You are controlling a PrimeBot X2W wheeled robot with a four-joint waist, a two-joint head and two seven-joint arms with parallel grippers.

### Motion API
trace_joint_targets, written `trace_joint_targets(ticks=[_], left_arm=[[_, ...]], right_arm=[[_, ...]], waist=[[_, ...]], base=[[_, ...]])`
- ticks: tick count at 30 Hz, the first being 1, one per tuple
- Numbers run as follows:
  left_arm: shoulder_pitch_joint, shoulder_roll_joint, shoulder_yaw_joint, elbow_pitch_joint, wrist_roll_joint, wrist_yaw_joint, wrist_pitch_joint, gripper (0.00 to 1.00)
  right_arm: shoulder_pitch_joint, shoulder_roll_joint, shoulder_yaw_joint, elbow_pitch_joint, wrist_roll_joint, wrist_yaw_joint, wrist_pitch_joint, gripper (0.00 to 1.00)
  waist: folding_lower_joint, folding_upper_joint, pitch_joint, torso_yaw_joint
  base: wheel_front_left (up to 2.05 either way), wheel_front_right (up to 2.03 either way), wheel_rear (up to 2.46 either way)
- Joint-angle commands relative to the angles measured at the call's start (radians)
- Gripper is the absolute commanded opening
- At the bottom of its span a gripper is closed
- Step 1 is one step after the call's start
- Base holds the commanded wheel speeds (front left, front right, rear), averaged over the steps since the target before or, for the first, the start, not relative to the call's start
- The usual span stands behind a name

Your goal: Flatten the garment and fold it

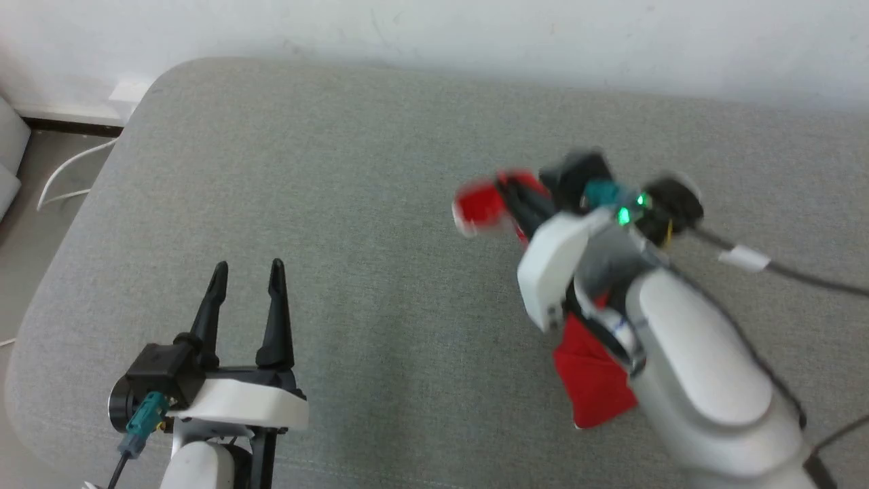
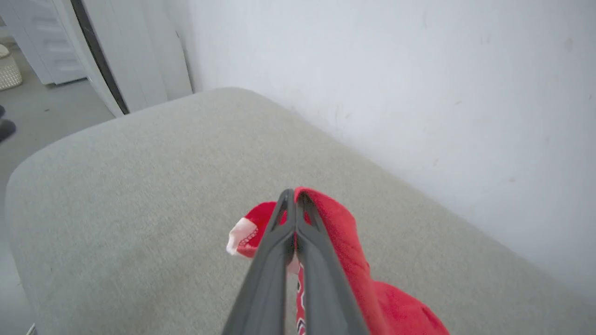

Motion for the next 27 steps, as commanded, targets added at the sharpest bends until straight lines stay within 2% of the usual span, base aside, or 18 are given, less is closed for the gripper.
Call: trace_joint_targets(ticks=[1,6,10,15,21,22,23,27], left_arm=[[-0.003,-0.004,0.002,0.002,0.006,-0.007,-0.005,1.0],[-0.004,-0.004,0.002,-0.002,0.009,-0.007,-0.005,1.0],[-0.005,-0.004,0.0,-0.004,0.009,-0.008,-0.005,1.0],[-0.01,-0.004,-0.003,-0.005,0.009,-0.009,-0.005,1.0],[-0.034,-0.004,-0.004,-0.005,0.015,-0.011,-0.005,1.0],[-0.039,-0.004,-0.005,-0.005,0.016,-0.012,-0.005,1.0],[-0.042,-0.004,-0.007,-0.003,0.017,-0.013,-0.005,1.0],[-0.055,-0.004,-0.015,0.002,0.017,-0.016,-0.005,1.0]], right_arm=[[-0.045,-0.001,0.007,-0.014,0.027,-0.002,-0.018,0.0],[-0.196,-0.001,0.004,-0.066,0.096,-0.002,-0.084,0.0],[-0.241,-0.001,-0.073,-0.084,0.149,-0.002,-0.127,0.0],[-0.173,-0.001,-0.272,-0.015,0.062,-0.002,-0.109,0.0],[-0.1,-0.003,-0.521,0.156,-0.051,-0.002,-0.103,0.0],[-0.099,-0.003,-0.561,0.19,-0.058,-0.002,-0.114,0.09],[-0.096,-0.005,-0.596,0.232,-0.072,-0.002,-0.113,1.0],[-0.09,-0.01,-0.676,0.332,-0.103,-0.002,-0.138,1.0]], waist=[[0.0,0.0,-0.001,-0.002],[0.0,0.0,0.0,-0.005],[0.0,0.0,0.005,-0.005],[0.0,0.0,0.021,-0.012],[0.0,0.0,0.057,-0.031],[0.0,0.0,0.063,-0.034],[0.0,0.0,0.068,-0.037],[0.0,0.0,0.079,-0.041]], base=[[0.0,0.0,0.0],[0.0,0.0,0.0],[0.0,0.0,0.0],[0.0,0.0,0.0],[0.0,0.0,0.0],[0.0,0.0,0.0],[0.0,0.0,0.0],[0.0,0.0,0.0]])
